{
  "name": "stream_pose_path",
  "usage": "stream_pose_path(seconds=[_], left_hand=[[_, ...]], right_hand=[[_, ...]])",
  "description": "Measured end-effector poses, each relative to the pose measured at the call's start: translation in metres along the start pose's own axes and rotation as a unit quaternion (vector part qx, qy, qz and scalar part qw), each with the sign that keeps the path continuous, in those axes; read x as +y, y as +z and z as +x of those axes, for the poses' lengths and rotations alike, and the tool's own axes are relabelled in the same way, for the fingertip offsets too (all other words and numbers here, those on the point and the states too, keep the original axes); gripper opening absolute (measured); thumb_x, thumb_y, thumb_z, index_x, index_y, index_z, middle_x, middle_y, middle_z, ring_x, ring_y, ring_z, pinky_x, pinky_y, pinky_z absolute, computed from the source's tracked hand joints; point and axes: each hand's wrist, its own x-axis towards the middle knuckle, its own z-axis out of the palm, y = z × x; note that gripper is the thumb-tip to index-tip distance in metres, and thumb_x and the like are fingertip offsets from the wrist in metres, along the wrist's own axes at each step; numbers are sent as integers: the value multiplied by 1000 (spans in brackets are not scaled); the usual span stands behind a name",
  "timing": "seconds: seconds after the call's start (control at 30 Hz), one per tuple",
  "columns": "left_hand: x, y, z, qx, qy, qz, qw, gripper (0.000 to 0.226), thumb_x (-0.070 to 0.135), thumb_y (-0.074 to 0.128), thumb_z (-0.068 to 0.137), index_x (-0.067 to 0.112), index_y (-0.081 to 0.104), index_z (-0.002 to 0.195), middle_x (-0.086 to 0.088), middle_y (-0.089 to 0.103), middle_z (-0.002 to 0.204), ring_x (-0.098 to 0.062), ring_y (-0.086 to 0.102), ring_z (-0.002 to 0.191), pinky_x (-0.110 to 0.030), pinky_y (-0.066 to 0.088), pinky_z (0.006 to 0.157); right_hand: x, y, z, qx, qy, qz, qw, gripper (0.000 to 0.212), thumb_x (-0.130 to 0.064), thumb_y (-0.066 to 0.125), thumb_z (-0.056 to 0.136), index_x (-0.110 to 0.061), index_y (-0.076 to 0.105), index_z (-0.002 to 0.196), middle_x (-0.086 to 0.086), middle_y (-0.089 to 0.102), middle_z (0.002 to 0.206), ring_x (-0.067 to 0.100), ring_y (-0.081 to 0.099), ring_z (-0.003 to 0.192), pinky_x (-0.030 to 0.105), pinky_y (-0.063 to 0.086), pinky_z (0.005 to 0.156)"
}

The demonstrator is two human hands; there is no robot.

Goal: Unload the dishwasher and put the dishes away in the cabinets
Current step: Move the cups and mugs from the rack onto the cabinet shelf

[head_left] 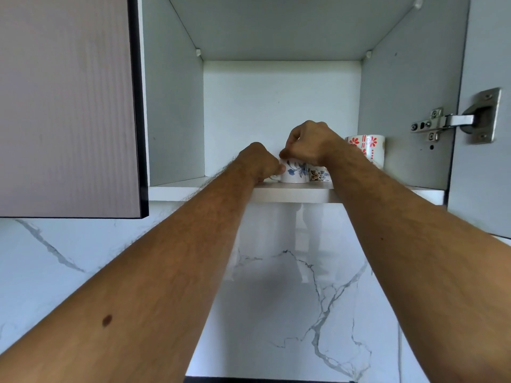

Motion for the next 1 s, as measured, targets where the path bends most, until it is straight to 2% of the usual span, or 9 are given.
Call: stream_pose_path(seconds=[0.13,0.2,0.3,0.4,0.6,0.77,0.9,1.0], left_hand=[[0,0,-1,-8,-3,-27,1000,32,28,79,79,7,56,69,-10,59,76,-24,54,70,-31,44,67],[-1,0,0,-16,-10,-59,998,28,24,81,76,0,67,82,-12,63,80,-24,57,74,-38,54,76],[-2,1,1,-19,-23,-79,996,39,22,85,69,0,70,98,-13,67,89,-24,60,77,-37,56,80],[0,1,1,-20,-23,-75,997,42,23,86,65,1,70,97,-12,66,87,-25,60,78,-39,56,82],[1,-1,-1,-18,-28,-43,999,40,20,86,66,0,68,96,-11,61,79,-24,55,69,-34,49,68],[1,-1,-2,-15,-25,-35,999,44,21,86,63,2,69,99,-12,64,83,-25,59,73,-40,57,81],[7,-4,-10,-15,-31,-20,999,42,20,85,65,2,66,98,-10,62,82,-23,56,67,-32,51,67],[12,-6,-18,-8,-39,9,999,32,21,81,65,7,57,81,-7,56,73,-19,50,57,-24,38,52]], right_hand=[[2,2,0,8,0,9,1000,17,-32,70,75,-19,72,86,0,68,88,21,64,88,35,57,80],[4,2,1,11,9,10,1000,17,-33,68,74,-19,70,85,-1,68,85,20,64,86,33,56,78],[6,3,0,10,22,14,1000,18,-33,67,76,-18,69,86,0,68,84,20,63,86,30,53,75],[6,2,0,9,19,12,1000,21,-33,66,77,-16,69,89,1,68,87,21,63,88,33,55,78],[4,3,-3,9,16,1,1000,22,-33,65,76,-16,69,90,0,67,86,20,63,87,32,55,77],[5,2,-5,14,13,-1,1000,25,-34,67,79,-14,69,94,-1,66,87,21,63,92,32,54,79],[4,3,-5,44,10,-12,999,31,-42,65,81,-15,68,97,1,67,96,21,60,94,33,51,81],[3,2,-7,109,0,-10,994,34,-49,61,80,-18,66,91,2,64,97,20,58,92,32,49,77]])
